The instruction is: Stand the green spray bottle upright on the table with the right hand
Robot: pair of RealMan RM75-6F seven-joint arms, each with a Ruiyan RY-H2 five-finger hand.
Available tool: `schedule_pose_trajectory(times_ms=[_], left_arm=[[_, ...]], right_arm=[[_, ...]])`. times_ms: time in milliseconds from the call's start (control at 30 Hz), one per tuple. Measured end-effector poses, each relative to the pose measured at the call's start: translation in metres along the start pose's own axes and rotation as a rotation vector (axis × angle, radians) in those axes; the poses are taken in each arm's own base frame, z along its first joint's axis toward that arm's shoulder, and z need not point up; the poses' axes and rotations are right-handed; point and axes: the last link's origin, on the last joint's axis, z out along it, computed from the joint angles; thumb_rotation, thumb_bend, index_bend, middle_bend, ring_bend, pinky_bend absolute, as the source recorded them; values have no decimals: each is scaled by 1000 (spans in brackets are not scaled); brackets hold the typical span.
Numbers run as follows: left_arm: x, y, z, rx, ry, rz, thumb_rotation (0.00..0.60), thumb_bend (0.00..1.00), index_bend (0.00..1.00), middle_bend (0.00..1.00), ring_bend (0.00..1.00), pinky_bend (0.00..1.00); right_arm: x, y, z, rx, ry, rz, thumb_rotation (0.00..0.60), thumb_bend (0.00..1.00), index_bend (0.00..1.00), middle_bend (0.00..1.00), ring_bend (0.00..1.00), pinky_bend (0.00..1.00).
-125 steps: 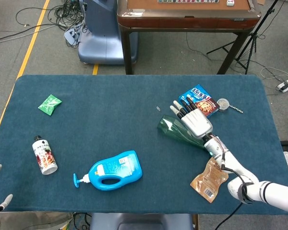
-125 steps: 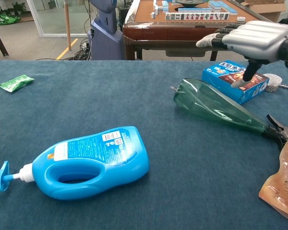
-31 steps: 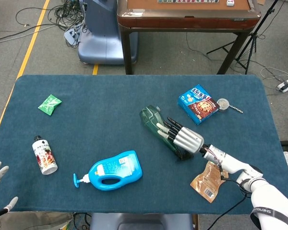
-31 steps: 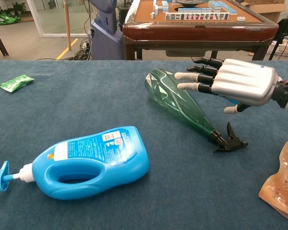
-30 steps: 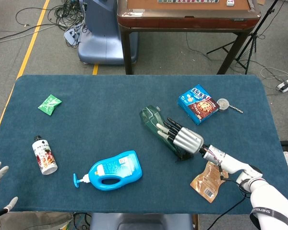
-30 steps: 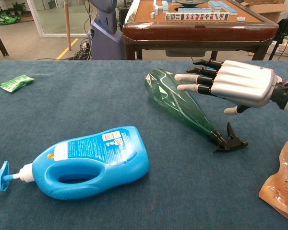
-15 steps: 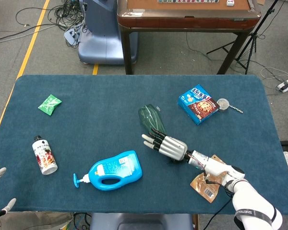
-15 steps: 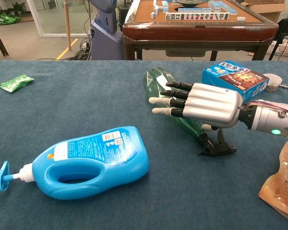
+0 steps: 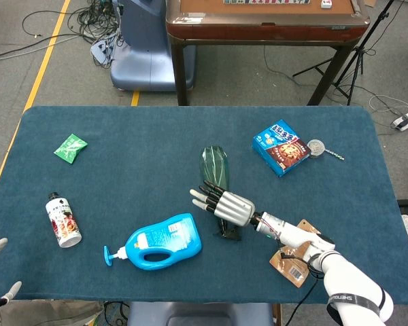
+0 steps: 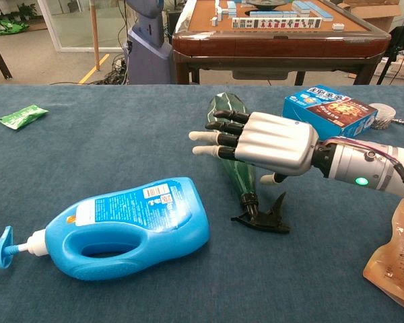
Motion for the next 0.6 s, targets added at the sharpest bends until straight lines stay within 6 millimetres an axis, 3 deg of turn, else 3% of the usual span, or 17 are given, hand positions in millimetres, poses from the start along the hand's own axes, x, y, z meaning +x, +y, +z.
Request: schedule_pose_trajectory(times_ms=[233, 600], left_arm=[[2, 0, 0, -1, 6, 1, 600, 255, 111, 0, 0, 0], [3, -1, -1, 3, 9, -1, 600, 255, 111, 0, 0, 0]], right_arm=[[1, -1, 3, 9, -30, 8, 600, 0, 363, 29, 0, 0], [1, -3, 10, 19, -69, 1, 600, 70, 420, 61, 0, 0]])
